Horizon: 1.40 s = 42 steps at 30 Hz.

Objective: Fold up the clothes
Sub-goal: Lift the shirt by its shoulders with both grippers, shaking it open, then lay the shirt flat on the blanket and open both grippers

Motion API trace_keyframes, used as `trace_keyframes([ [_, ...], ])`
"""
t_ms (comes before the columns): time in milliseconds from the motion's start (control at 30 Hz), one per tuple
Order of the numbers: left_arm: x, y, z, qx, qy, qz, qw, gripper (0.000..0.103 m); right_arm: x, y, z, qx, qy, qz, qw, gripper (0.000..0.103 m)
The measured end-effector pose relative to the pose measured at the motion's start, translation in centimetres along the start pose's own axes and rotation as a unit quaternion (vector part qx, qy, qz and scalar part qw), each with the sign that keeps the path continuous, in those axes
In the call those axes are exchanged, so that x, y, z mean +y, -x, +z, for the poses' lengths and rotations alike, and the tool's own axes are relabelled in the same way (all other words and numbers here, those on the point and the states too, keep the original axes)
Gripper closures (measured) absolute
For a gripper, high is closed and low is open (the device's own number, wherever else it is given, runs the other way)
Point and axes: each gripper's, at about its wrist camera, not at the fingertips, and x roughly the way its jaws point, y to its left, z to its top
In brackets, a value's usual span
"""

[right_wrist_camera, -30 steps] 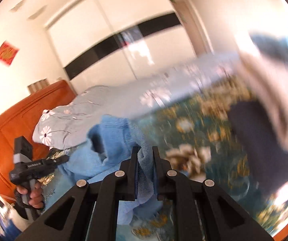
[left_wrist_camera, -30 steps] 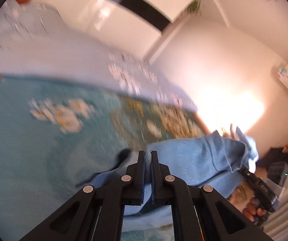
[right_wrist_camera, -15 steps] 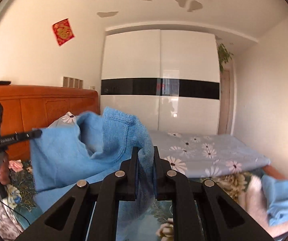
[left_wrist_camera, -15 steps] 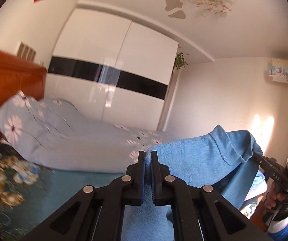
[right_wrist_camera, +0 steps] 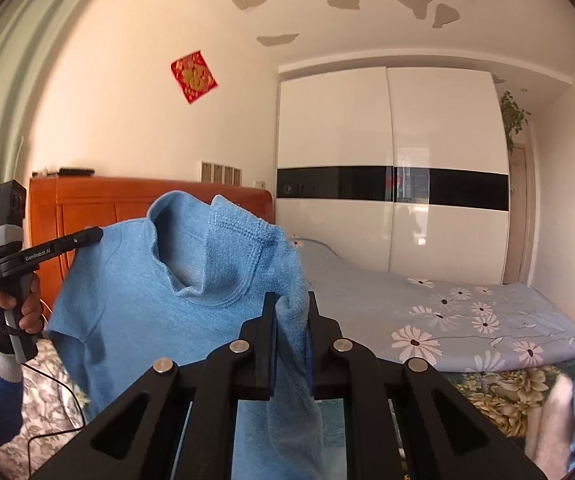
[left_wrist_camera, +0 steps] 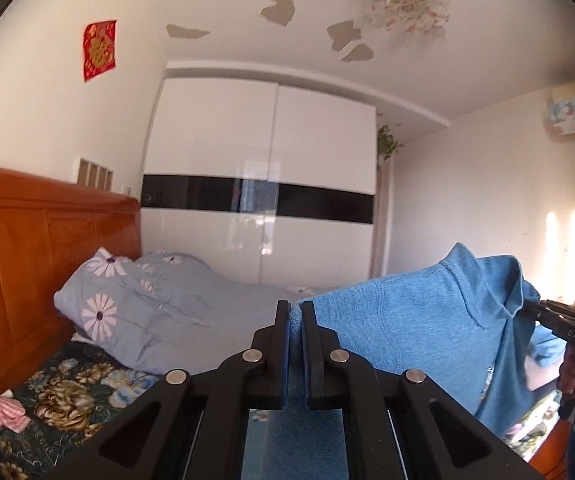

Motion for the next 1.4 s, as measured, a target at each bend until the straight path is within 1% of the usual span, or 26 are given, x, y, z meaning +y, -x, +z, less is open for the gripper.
trace_keyframes([
  [67, 1.7, -4.3, -1.8, 0.038, 0.015, 0.015, 0.999, 0.098, -1.0, -4.9, -1.4, 0.039, -0.005, -0.002, 0.999, 0.092],
  [133, 3.7, -8.8, -4.0, 0.082, 0.03, 0.032, 0.9957, 0.098, -2.1, -9.9, -2.8, 0.078, -0.011, -0.005, 0.997, 0.092],
  [200, 6.4, -14.3, -6.5, 0.13, 0.052, 0.053, 0.9887, 0.098, -3.1, -14.8, -4.1, 0.117, -0.016, -0.007, 0.993, 0.092],
  [267, 8.5, -18.8, -9.7, 0.169, 0.071, 0.079, 0.9799, 0.098, -4.2, -19.7, -5.5, 0.156, -0.022, -0.01, 0.988, 0.092],
  [333, 10.8, -23.7, -13.0, 0.208, 0.099, 0.103, 0.9677, 0.098, -5.2, -24.6, -6.9, 0.194, -0.027, -0.012, 0.981, 0.092],
  [400, 13.3, -28.0, -16.8, 0.249, 0.141, 0.118, 0.951, 0.098, -6.3, -30.0, -9.0, 0.234, -0.034, -0.02, 0.971, 0.092],
  [467, 15.8, -31.9, -21.0, 0.288, 0.192, 0.125, 0.9299, 0.098, -7.0, -36.0, -12.4, 0.281, -0.048, -0.031, 0.958, 0.092],
  [500, 17.0, -33.5, -23.2, 0.306, 0.221, 0.127, 0.9172, 0.098, -7.6, -37.6, -14.0, 0.299, -0.056, -0.035, 0.952, 0.092],
  [567, 18.3, -35.2, -26.0, 0.331, 0.251, 0.13, 0.9005, 0.098, -8.6, -41.5, -17.6, 0.337, -0.069, -0.051, 0.938, 0.092],
  [633, 19.0, -36.7, -28.6, 0.349, 0.258, 0.137, 0.8903, 0.098, -9.4, -44.3, -20.5, 0.364, -0.079, -0.059, 0.926, 0.092],
  [700, 19.2, -37.7, -30.2, 0.36, 0.257, 0.141, 0.8858, 0.098, -10.0, -46.0, -22.6, 0.384, -0.081, -0.063, 0.918, 0.091],
  [767, 19.4, -38.1, -31.1, 0.369, 0.262, 0.142, 0.8807, 0.098, -10.3, -47.4, -23.9, 0.397, -0.072, -0.069, 0.912, 0.09],
  [800, 19.6, -38.2, -31.4, 0.372, 0.267, 0.141, 0.8778, 0.094, -10.5, -47.7, -24.2, 0.401, -0.066, -0.069, 0.911, 0.089],
  [867, 20.1, -38.3, -32.0, 0.378, 0.279, 0.139, 0.8719, 0.092, -10.6, -47.5, -24.3, 0.398, -0.046, -0.079, 0.913, 0.079],
  [900, 20.1, -38.1, -32.2, 0.382, 0.28, 0.141, 0.8695, 0.078, -10.7, -47.1, -24.1, 0.393, -0.034, -0.087, 0.915, 0.069],
  [933, 19.9, -37.5, -32.1, 0.388, 0.272, 0.147, 0.8683, 0.068, -10.7, -46.7, -23.9, 0.387, -0.022, -0.095, 0.917, 0.064],
  [967, 19.6, -36.8, -32.0, 0.391, 0.266, 0.151, 0.8681, 0.053, -10.9, -45.8, -23.4, 0.378, -0.013, -0.105, 0.92, 0.06],
  [1000, 19.1, -35.7, -31.7, 0.389, 0.262, 0.146, 0.8711, 0.051, -11.1, -44.7, -22.7, 0.369, -0.01, -0.114, 0.922, 0.059],
  [1033, 18.5, -34.4, -31.3, 0.385, 0.254, 0.137, 0.8764, 0.051, -11.2, -43.2, -22.2, 0.361, -0.014, -0.119, 0.925, 0.059],
  [1067, 17.8, -33.2, -30.8, 0.378, 0.242, 0.134, 0.8835, 0.049, -10.8, -41.2, -22.3, 0.361, -0.023, -0.099, 0.927, 0.059],
  [1100, 16.7, -31.4, -30.2, 0.367, 0.222, 0.133, 0.8934, 0.043, -10.3, -39.3, -22.5, 0.362, -0.032, -0.079, 0.928, 0.059],
  [1133, 15.5, -29.7, -29.6, 0.356, 0.202, 0.133, 0.9027, 0.04, -9.9, -37.4, -22.6, 0.362, -0.04, -0.059, 0.93, 0.059],
  [1200, 12.9, -26.2, -28.7, 0.329, 0.171, 0.13, 0.9197, 0.031, -8.9, -33.7, -23.0, 0.363, -0.058, -0.018, 0.93, 0.059],
  [1267, 10.2, -23.2, -28.6, 0.314, 0.151, 0.117, 0.93, 0.026, -6.7, -30.7, -24.8, 0.386, -0.075, 0.038, 0.919, 0.059],
  [1333, 8.3, -21.4, -29.0, 0.321, 0.132, 0.109, 0.9316, 0.026, -4.5, -28.5, -26.5, 0.407, -0.074, 0.078, 0.907, 0.059],
  [1400, 6.7, -19.5, -29.2, 0.328, 0.119, 0.118, 0.9297, 0.026, -3.6, -27.3, -27.8, 0.419, -0.077, 0.079, 0.901, 0.059],
])
